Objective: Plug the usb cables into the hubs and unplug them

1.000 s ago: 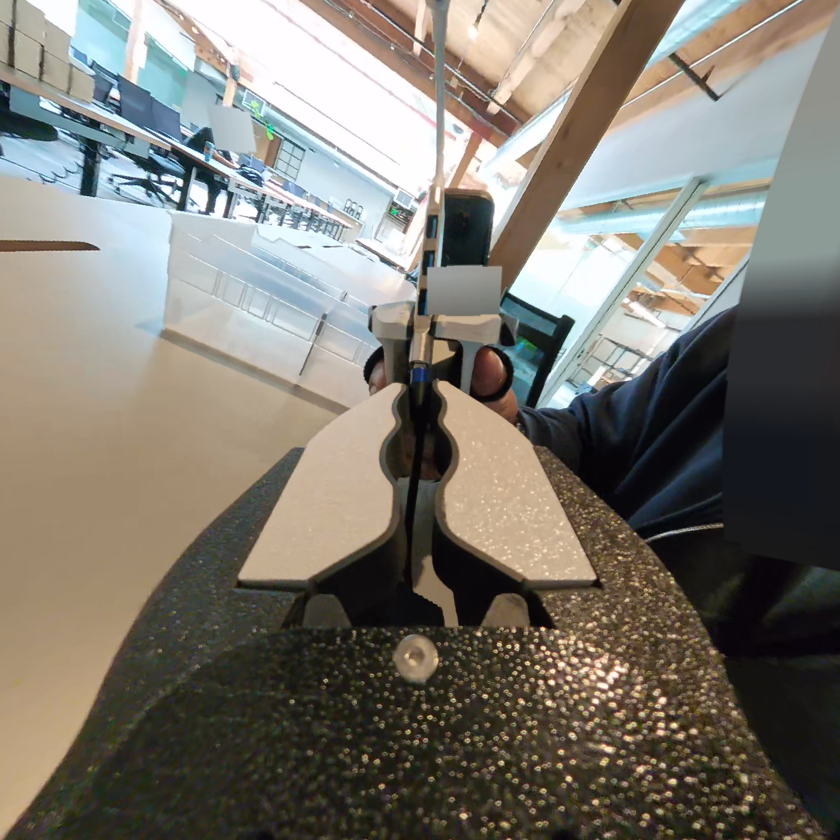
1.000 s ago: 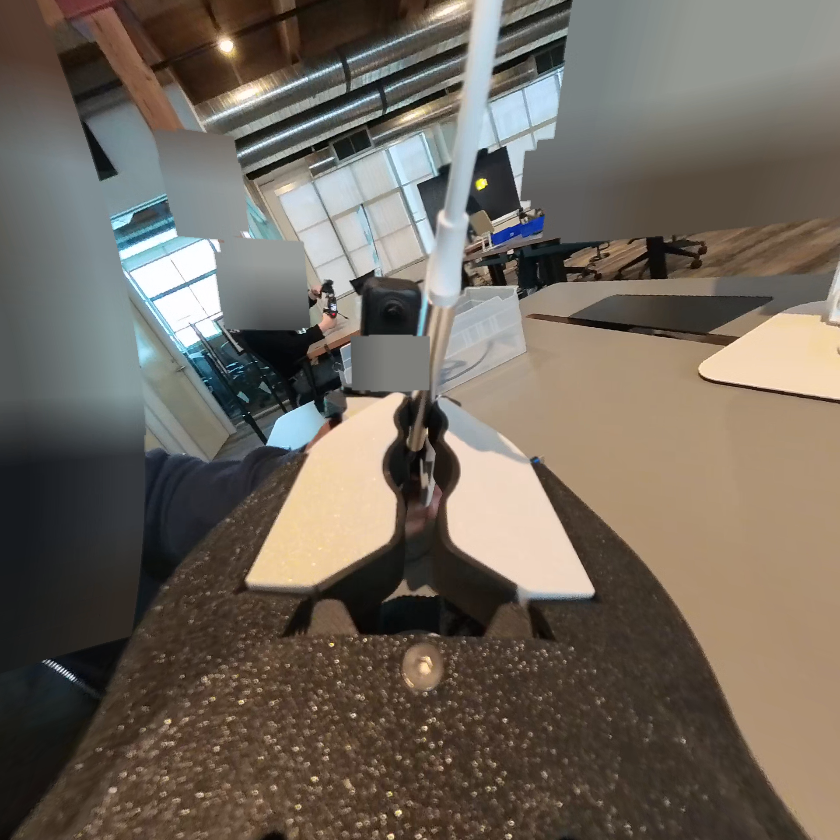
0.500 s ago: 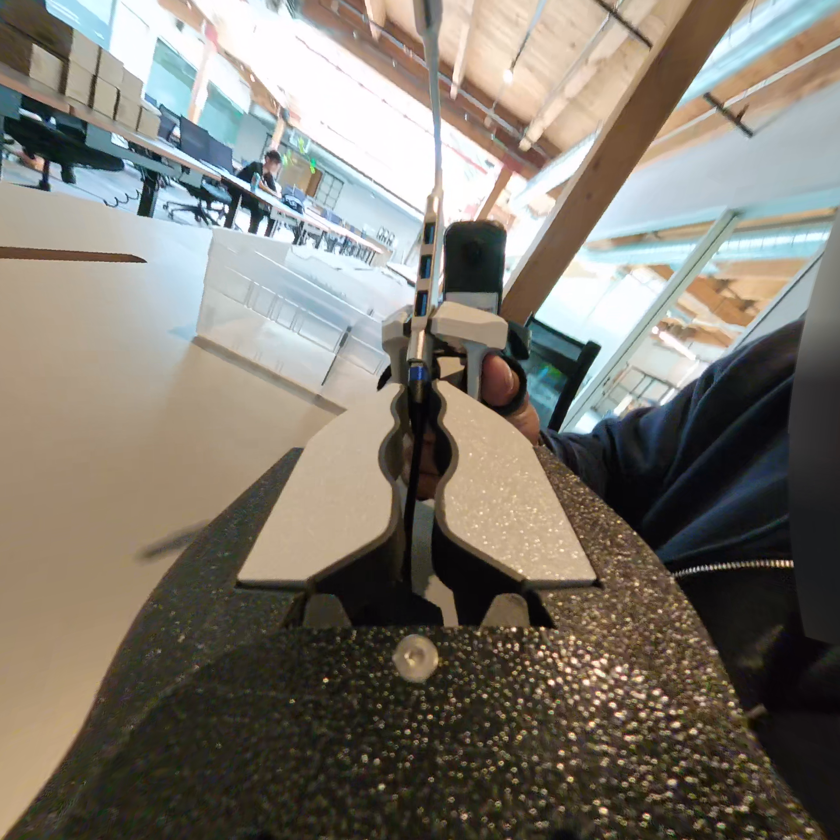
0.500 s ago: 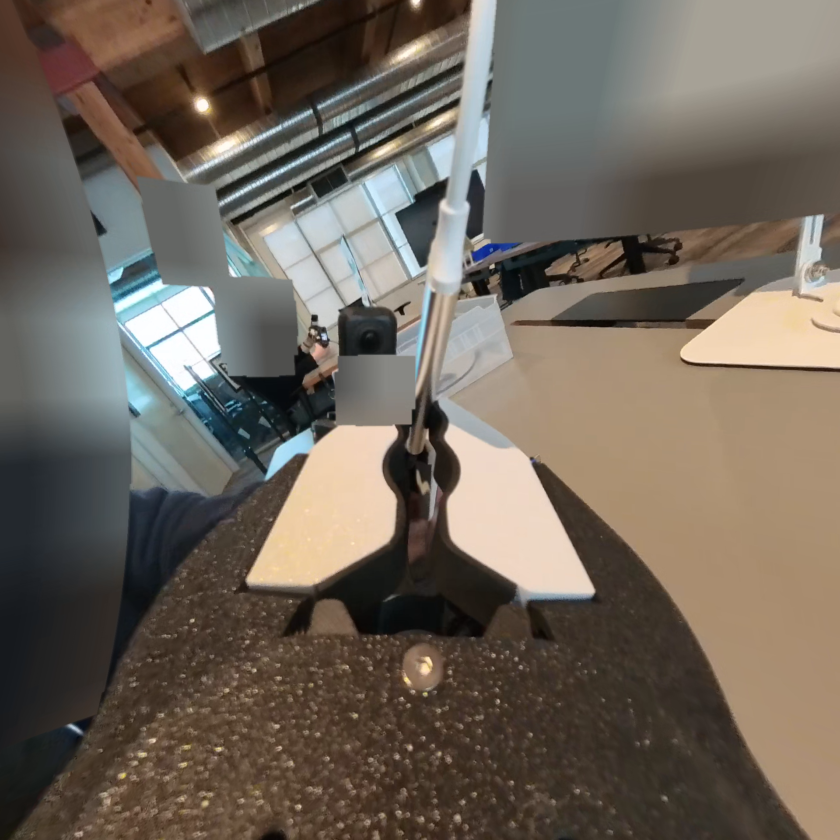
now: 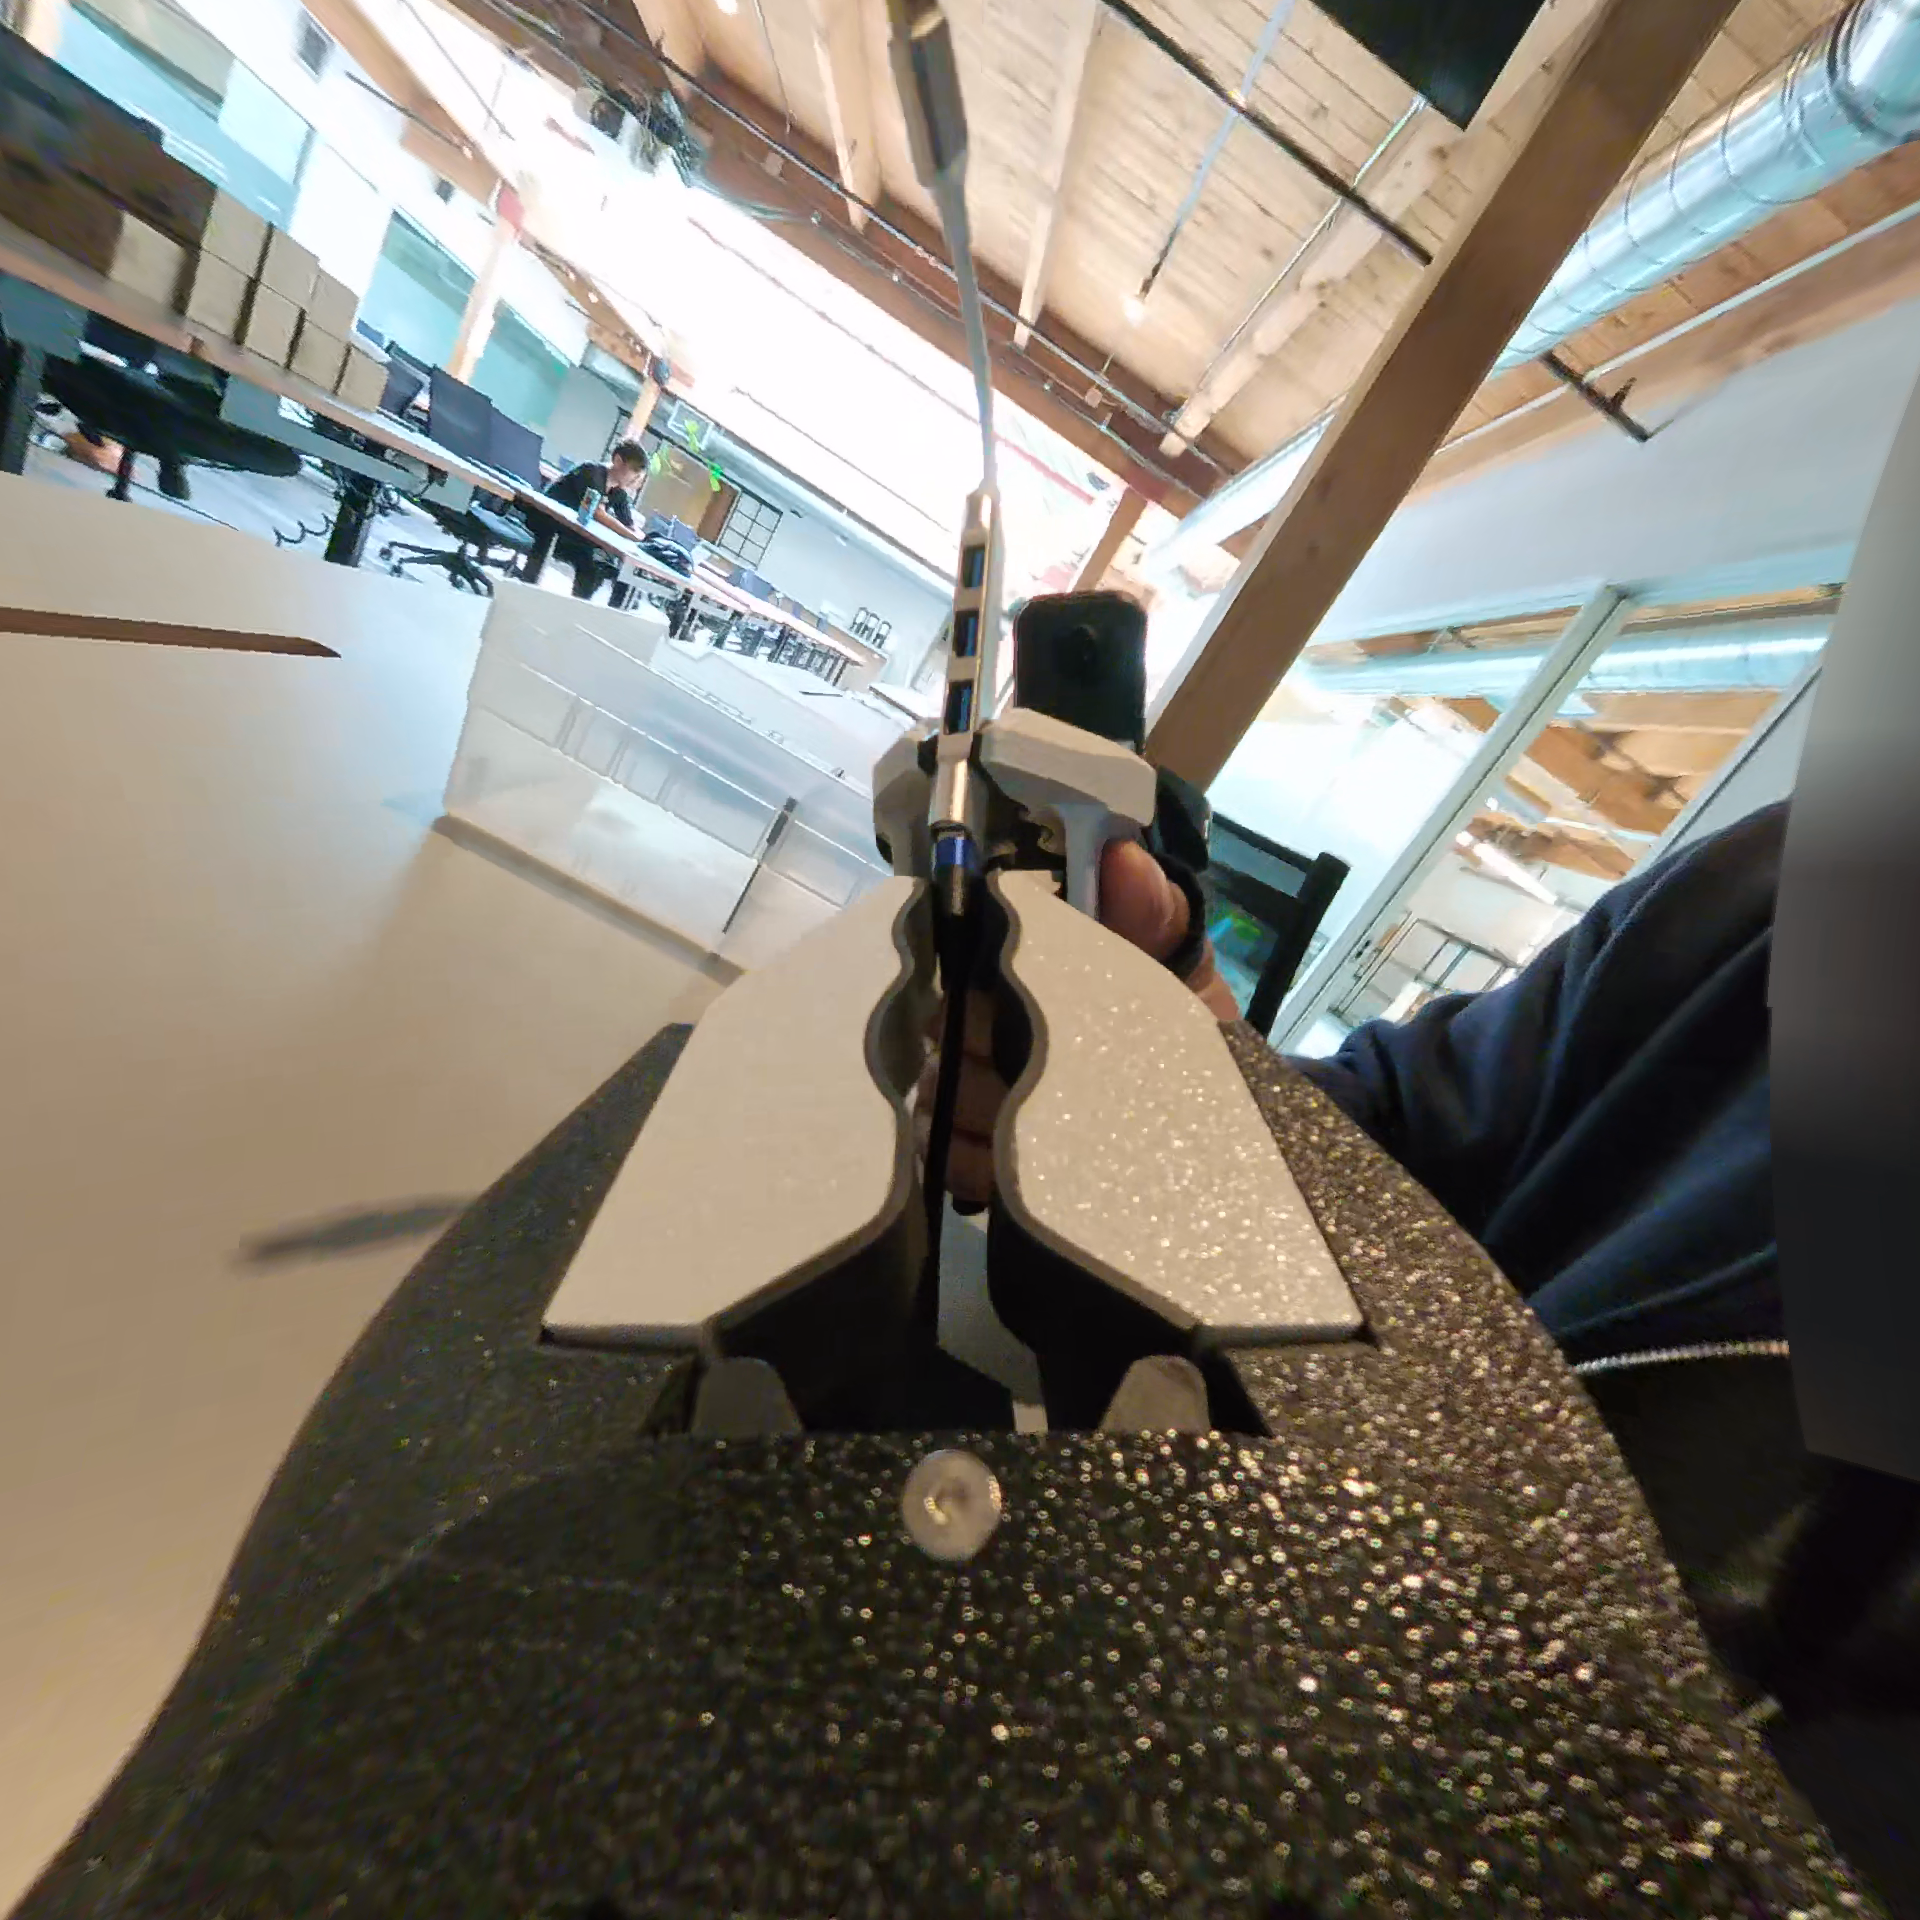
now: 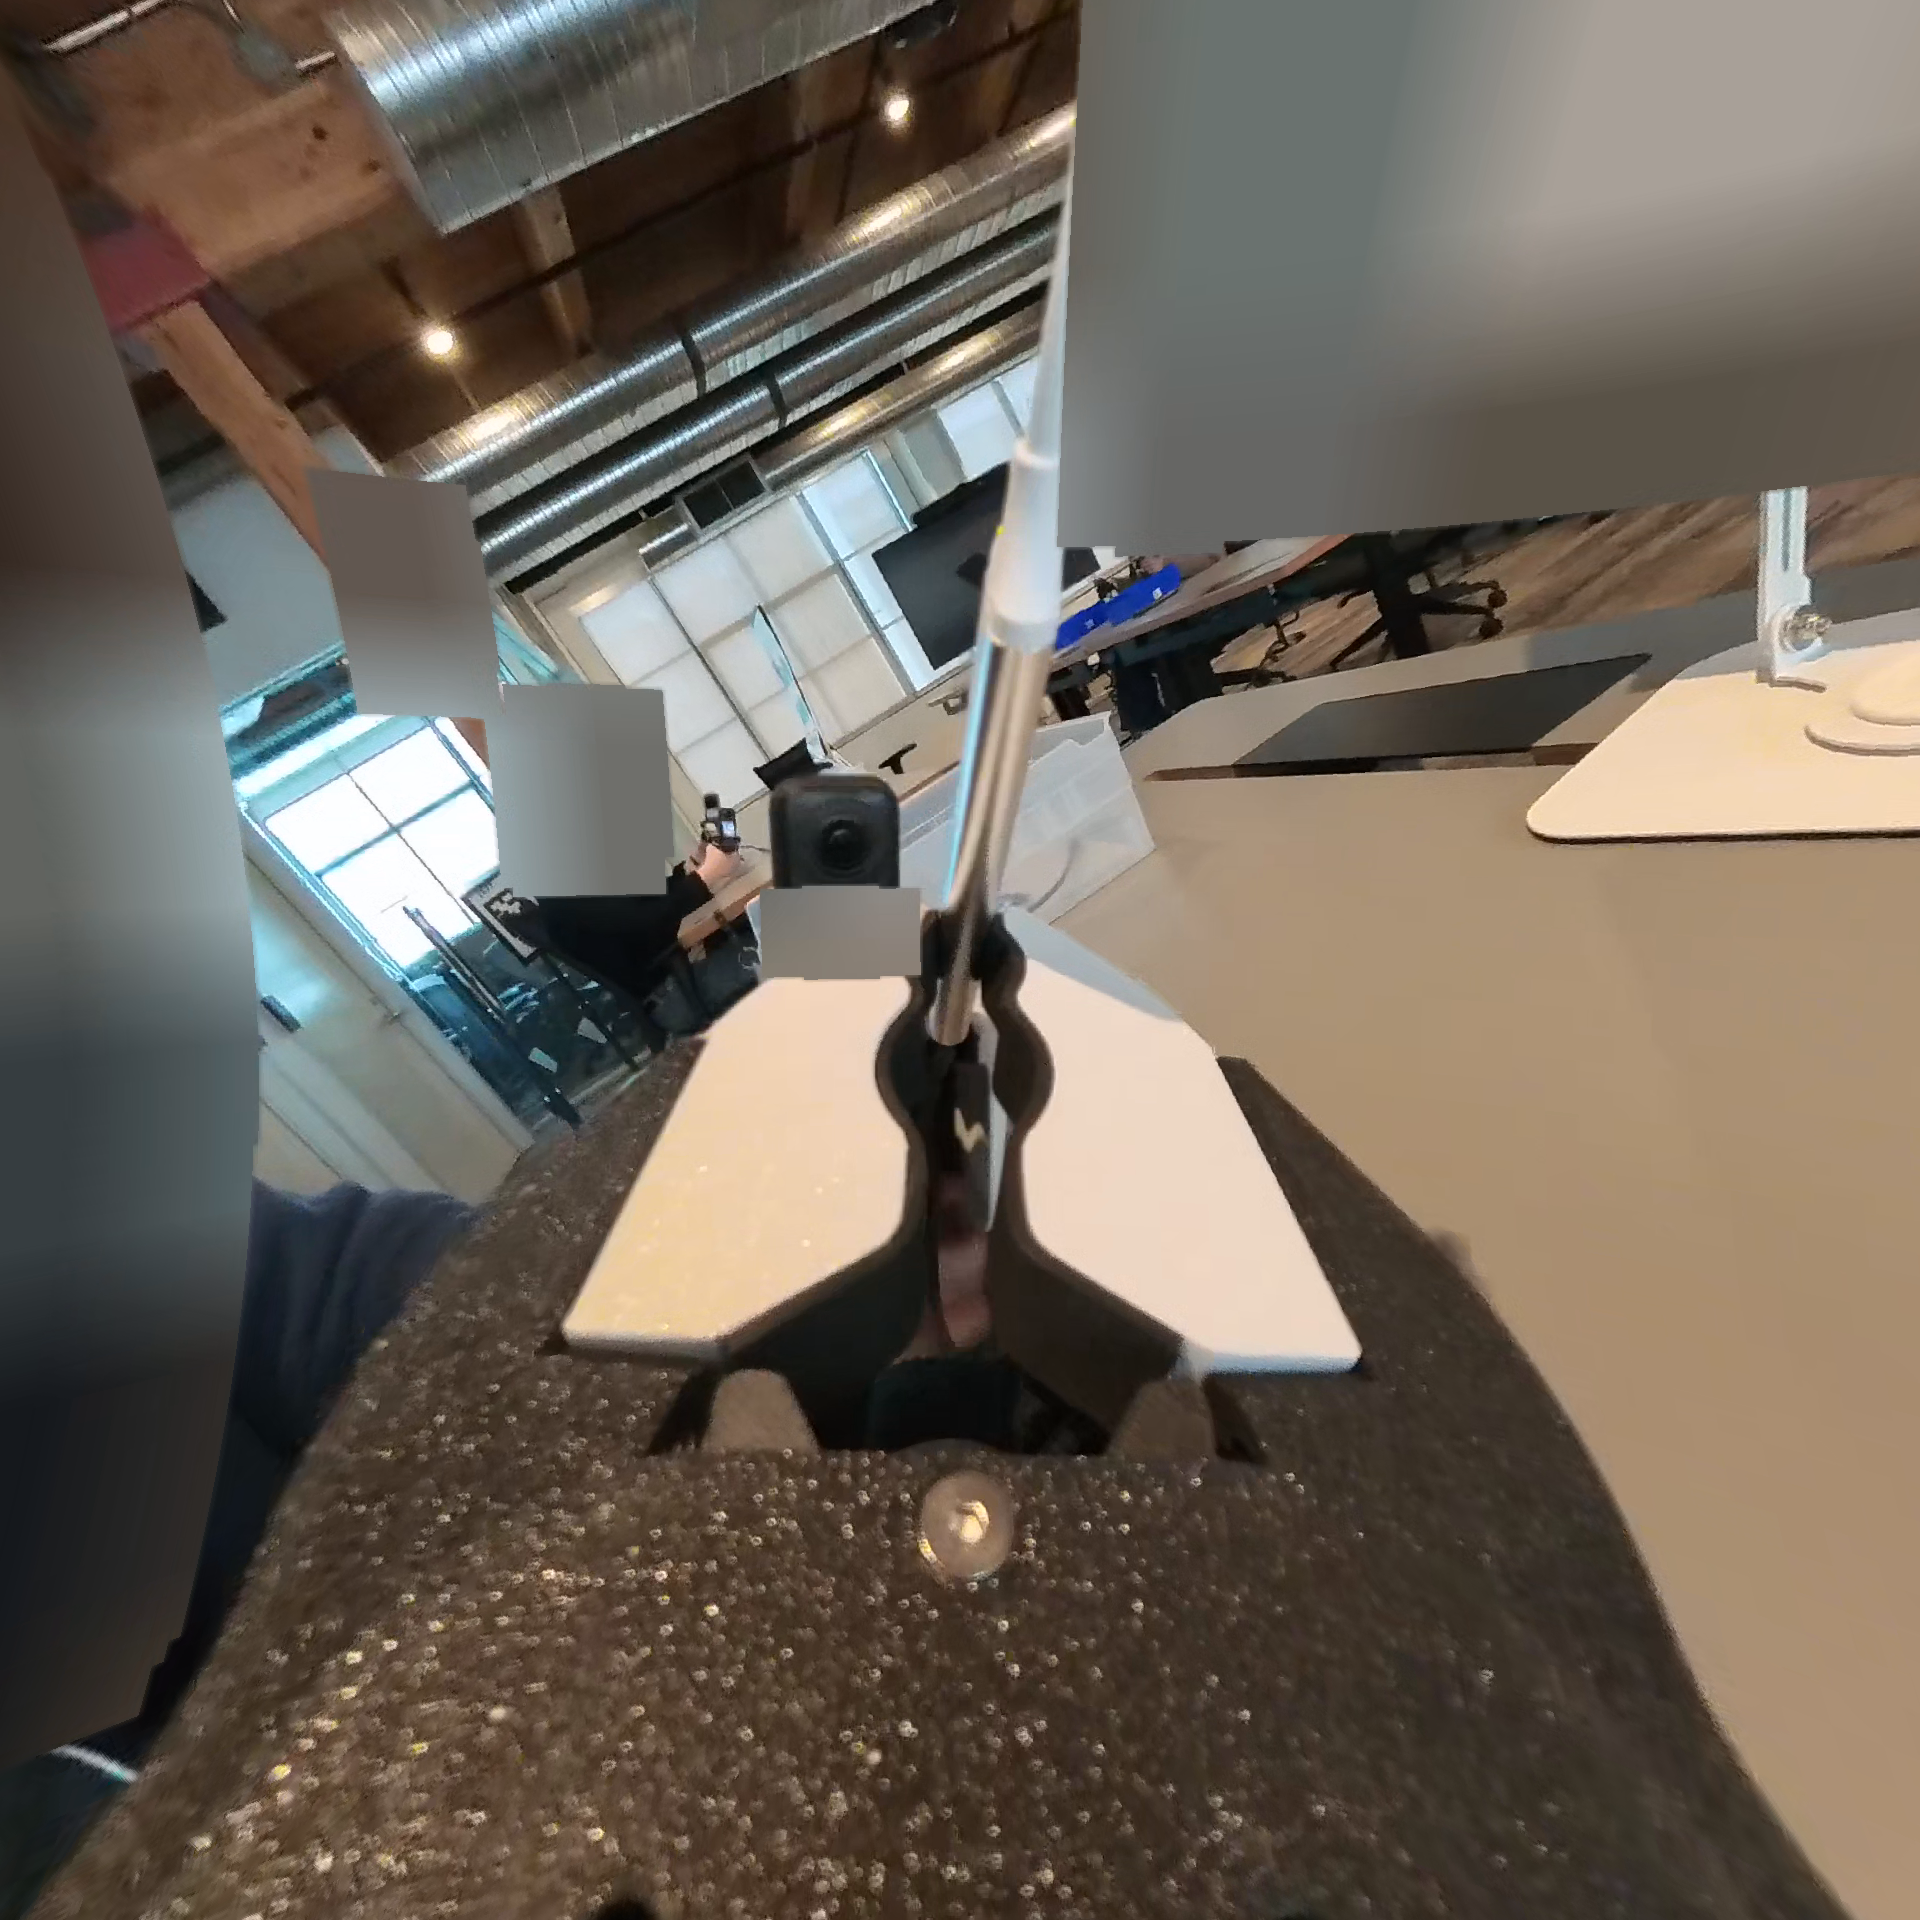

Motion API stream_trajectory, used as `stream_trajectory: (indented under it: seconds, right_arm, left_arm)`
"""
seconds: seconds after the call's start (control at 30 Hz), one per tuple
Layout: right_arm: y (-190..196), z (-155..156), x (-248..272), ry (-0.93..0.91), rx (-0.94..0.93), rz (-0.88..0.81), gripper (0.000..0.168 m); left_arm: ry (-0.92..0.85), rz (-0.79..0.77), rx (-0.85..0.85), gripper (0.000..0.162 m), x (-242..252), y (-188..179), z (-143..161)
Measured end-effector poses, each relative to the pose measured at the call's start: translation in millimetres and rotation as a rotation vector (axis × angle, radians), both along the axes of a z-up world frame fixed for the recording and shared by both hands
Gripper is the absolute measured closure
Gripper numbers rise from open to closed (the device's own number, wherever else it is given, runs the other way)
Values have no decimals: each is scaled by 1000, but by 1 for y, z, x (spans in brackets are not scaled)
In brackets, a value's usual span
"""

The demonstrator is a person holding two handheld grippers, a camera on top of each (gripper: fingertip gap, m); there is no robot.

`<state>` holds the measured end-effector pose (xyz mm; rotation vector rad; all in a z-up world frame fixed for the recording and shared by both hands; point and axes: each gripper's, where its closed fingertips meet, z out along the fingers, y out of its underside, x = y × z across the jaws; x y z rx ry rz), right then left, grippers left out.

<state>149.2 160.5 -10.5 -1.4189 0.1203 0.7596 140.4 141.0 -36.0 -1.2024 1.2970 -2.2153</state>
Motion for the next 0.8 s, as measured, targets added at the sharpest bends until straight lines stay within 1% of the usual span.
stream_trajectory:
  seconds: [0.07, 0.13, 0.2, 0.27, 0.3, 0.4, 0.5, 0.57, 0.6, 0.67, 0.8]
  right_arm:
    - [0, 0, -3, -46, 2, 26, 162]
    - [0, -3, -7, -90, 0, 62, 162]
    - [-1, -4, -13, -138, 8, 104, 162]
    - [-3, -5, -23, -219, 30, 139, 162]
    - [-5, -5, -28, -257, 42, 160, 162]
    - [-7, -7, -39, -347, 67, 192, 161]
    - [-7, -10, -41, -394, 86, 191, 161]
    - [-6, -14, -39, -435, 92, 168, 161]
    - [-5, -16, -38, -460, 97, 157, 161]
    - [-5, -16, -37, -435, 123, 146, 160]
    - [1, -26, -28, -417, 110, 72, 153]
  left_arm:
    - [-8, -19, 70, 154, -2, 0, -1]
    - [-5, -46, 180, 153, -5, 1, -5]
    - [-10, -105, 262, 153, -12, 2, -7]
    - [-15, -186, 300, 154, -21, 1, -8]
    - [-8, -238, 294, 154, -26, 0, -9]
    - [10, -330, 289, 155, -36, -1, -11]
    - [14, -309, 345, 155, -36, 0, -14]
    - [19, -263, 392, 155, -32, 3, -18]
    - [3, -234, 433, 155, -30, 4, -20]
    - [-62, -165, 545, 155, -29, 7, -20]
    - [-115, -3, 743, 155, -22, 18, -28]
